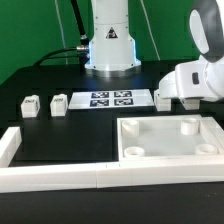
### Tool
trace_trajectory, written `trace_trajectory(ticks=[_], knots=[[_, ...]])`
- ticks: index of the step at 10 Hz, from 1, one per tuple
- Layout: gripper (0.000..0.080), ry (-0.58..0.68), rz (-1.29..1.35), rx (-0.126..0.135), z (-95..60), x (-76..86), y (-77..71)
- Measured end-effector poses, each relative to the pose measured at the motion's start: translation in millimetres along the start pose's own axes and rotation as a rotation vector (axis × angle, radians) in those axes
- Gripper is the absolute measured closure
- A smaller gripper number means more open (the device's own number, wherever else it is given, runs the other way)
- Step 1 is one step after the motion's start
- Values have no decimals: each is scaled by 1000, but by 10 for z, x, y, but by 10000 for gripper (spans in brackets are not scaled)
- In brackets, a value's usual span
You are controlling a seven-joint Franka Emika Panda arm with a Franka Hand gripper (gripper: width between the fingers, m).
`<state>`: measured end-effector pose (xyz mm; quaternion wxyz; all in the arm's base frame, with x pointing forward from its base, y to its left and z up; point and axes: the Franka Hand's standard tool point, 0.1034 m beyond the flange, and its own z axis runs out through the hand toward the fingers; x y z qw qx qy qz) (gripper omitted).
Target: Assemble square table
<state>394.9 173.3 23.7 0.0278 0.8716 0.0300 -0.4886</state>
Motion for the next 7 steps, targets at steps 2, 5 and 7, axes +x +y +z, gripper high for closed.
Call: trace_trajectory(ticks=[2, 5, 7], knots=[[150, 0, 1, -8, 122, -1, -28], [150, 19, -17, -16, 386, -17, -27], [189, 23, -19, -16, 392, -13, -38]])
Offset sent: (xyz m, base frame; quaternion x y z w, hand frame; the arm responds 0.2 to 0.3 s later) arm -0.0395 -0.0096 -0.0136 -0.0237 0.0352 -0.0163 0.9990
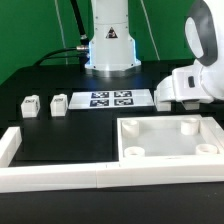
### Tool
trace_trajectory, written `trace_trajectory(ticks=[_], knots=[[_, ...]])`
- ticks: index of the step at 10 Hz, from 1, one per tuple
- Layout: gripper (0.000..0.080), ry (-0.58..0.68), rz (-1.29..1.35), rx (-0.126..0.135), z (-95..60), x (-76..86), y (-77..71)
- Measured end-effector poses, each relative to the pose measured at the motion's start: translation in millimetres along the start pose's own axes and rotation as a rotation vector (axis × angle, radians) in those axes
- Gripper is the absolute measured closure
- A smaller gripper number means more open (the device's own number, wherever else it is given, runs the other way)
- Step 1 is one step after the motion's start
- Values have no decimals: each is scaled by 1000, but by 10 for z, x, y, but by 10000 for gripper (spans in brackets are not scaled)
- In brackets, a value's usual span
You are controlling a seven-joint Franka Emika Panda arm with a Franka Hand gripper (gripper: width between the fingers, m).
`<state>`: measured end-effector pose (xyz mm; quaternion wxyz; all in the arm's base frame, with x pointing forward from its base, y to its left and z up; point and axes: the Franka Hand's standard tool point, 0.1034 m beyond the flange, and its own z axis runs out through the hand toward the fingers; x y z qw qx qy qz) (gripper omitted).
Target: Assemble square table
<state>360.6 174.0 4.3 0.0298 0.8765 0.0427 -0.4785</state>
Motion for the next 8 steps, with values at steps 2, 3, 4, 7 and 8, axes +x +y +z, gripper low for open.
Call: trace_trajectory(ticks=[2, 3, 4, 7, 8], knots=[[463, -1, 0, 0, 6, 1, 0], [463, -1, 0, 0, 6, 2, 0], [512, -1, 0, 0, 7, 2, 0], [512, -1, 0, 0, 7, 2, 0], [512, -1, 0, 0, 7, 2, 0]])
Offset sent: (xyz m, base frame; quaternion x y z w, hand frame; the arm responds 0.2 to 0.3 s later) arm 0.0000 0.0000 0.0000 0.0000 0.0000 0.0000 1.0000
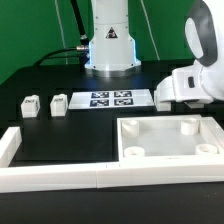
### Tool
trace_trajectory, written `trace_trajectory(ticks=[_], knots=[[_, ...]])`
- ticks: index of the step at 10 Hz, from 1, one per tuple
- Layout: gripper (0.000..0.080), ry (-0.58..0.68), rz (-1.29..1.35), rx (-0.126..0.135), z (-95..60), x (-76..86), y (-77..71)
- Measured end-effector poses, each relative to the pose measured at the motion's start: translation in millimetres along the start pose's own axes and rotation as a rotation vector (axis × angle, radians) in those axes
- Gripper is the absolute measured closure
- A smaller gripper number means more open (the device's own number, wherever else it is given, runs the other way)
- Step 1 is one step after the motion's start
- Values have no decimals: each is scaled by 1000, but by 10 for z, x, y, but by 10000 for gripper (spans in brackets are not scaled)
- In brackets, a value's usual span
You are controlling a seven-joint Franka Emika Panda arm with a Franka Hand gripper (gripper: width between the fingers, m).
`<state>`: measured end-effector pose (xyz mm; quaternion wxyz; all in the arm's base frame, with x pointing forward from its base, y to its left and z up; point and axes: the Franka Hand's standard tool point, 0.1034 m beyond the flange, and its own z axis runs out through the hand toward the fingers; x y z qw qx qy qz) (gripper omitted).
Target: Assemble square table
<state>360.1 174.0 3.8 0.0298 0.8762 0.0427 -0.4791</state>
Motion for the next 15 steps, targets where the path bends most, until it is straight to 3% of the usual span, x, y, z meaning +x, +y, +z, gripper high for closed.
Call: trace_trajectory(ticks=[1, 3, 6, 8, 10, 11, 12, 14, 15], knots=[[512, -3, -3, 0, -27, -10, 8], [512, 4, -6, 11, -577, -234, 164], [511, 70, 7, 10, -1058, -683, 349], [511, 128, 4, 16, -1026, -567, 305], [511, 288, -34, 23, -1164, -571, 347], [511, 343, -63, 34, -1378, -529, 493], [511, 448, -74, 50, -1749, -513, 666], [511, 590, -93, 52, -2156, -568, 808], [511, 694, -89, 52, -2168, -540, 792]])
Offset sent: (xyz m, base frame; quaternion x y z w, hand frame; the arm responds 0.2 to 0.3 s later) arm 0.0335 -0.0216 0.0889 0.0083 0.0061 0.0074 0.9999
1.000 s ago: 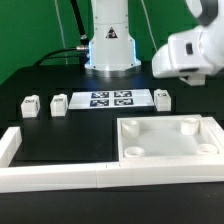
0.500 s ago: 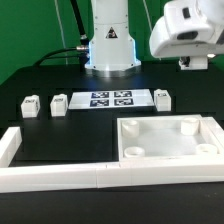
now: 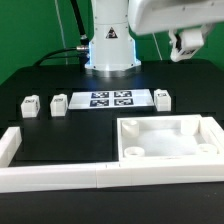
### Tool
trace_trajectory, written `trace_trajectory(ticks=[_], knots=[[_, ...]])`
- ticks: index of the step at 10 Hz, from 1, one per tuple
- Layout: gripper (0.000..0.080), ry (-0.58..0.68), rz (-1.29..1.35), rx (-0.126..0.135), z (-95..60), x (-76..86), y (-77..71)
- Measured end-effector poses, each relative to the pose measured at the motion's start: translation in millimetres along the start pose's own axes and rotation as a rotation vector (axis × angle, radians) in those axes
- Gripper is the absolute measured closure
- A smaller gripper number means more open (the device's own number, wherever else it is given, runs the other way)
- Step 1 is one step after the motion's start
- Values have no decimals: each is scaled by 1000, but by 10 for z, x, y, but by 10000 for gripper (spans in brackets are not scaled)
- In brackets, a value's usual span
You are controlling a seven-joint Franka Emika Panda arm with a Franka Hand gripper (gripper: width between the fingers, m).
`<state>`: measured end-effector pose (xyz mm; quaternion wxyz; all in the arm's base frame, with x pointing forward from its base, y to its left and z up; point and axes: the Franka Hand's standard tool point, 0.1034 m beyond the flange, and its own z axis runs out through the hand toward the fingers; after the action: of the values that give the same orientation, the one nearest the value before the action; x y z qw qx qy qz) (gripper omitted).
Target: Assemble square table
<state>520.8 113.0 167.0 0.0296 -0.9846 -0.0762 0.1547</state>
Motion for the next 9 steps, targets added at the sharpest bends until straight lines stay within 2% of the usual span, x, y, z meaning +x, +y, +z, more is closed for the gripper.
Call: trace_trajectory(ticks=[2, 4, 5, 7, 8, 9], knots=[[511, 97, 1, -9, 25, -17, 12], [511, 250, -1, -12, 12, 141, 18], [511, 349, -1, -6, 17, 378, 18], [511, 481, 5, 6, -90, 720, 33], [511, 593, 7, 12, -164, 912, 40], [511, 667, 6, 12, -146, 930, 37]])
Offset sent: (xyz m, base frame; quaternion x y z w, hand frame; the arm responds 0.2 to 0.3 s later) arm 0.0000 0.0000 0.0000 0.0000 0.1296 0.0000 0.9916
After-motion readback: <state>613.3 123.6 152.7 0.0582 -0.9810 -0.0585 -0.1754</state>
